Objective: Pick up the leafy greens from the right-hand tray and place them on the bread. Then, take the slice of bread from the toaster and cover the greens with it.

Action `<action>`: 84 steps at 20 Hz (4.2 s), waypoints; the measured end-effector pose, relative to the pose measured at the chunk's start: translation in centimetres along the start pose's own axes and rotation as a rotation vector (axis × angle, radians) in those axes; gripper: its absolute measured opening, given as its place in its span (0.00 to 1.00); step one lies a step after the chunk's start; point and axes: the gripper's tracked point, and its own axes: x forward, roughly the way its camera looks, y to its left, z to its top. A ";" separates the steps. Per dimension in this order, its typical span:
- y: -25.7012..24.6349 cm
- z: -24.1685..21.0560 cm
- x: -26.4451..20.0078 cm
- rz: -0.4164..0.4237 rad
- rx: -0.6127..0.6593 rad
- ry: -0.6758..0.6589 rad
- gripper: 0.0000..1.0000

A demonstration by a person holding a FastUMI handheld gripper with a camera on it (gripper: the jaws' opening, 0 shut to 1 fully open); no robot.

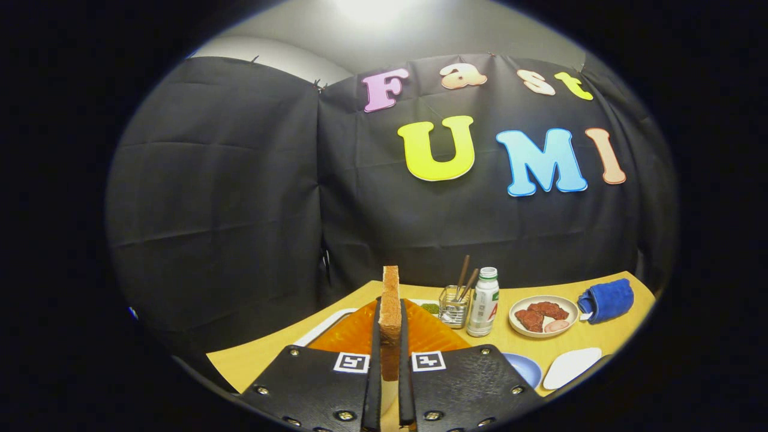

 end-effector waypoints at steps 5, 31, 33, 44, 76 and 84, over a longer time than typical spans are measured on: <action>-3.7 -3.9 -1.3 -0.027 0.045 0.051 0.12; -7.4 -12.1 -0.6 -0.055 0.105 0.160 0.12; -7.5 -12.9 -0.5 -0.047 0.123 0.180 0.12; -10.5 -13.4 -0.4 -0.099 0.071 0.219 0.15; -17.2 -17.0 -0.2 -0.158 0.041 0.310 0.44; -19.3 -15.8 -0.6 -0.219 0.023 0.260 0.47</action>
